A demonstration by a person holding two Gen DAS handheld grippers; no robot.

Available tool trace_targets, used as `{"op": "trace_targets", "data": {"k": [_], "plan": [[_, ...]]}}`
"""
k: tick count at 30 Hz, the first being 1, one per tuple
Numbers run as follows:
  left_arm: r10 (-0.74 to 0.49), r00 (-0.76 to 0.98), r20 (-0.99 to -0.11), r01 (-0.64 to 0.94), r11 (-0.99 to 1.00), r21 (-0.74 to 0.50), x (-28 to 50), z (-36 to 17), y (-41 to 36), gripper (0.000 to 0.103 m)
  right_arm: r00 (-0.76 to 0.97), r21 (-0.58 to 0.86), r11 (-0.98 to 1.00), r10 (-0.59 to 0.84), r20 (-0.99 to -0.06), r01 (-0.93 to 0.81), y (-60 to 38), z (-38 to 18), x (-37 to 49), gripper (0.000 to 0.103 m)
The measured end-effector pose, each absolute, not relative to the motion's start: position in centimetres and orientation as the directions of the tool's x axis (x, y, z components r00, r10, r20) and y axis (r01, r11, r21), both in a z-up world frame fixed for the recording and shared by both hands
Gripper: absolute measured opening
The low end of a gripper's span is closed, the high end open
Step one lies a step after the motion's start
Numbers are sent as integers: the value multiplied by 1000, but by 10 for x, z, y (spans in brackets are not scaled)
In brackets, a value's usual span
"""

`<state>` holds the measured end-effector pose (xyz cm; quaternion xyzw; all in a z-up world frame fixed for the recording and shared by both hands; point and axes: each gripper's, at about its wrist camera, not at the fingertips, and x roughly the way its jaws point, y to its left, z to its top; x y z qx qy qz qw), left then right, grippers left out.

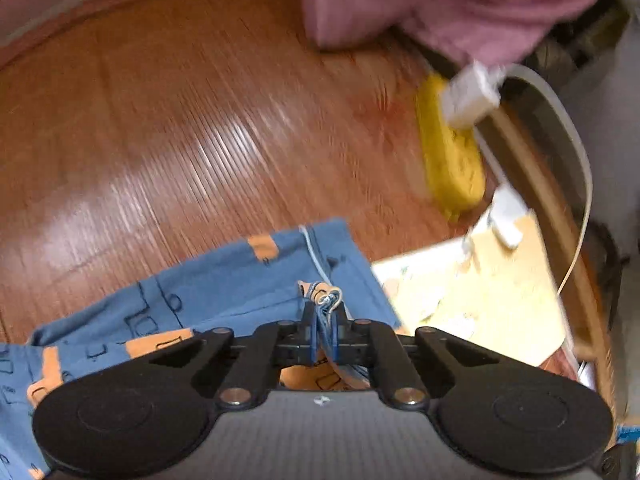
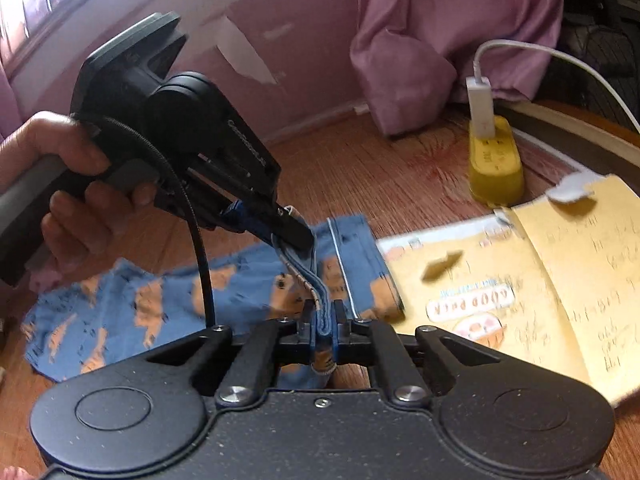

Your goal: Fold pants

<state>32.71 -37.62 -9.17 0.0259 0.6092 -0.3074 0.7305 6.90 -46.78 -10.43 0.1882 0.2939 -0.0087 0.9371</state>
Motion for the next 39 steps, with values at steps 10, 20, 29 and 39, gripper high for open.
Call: {"op": "trace_targets", "data": {"k": [10,20,29,39], "plan": [[-418,159,-894,492,819,-295,347,-86,-401,8,845,417,889,67,-531,191,-495,-114,99,7],[-526,168,-834,544,755,-366,341,-100,-400,65,826,275,931,-48,-562,241,-492,-112,94,27],[-588,359,-725,603,739,-300,293,-78,-290,84,835,176,974,-22,-550,141,-470,-110,93,27],[-362,530,-767,398,905,-152,247,-106,-91,84,819,44,993,-68,-570,113,-449,-119,97,25]]}}
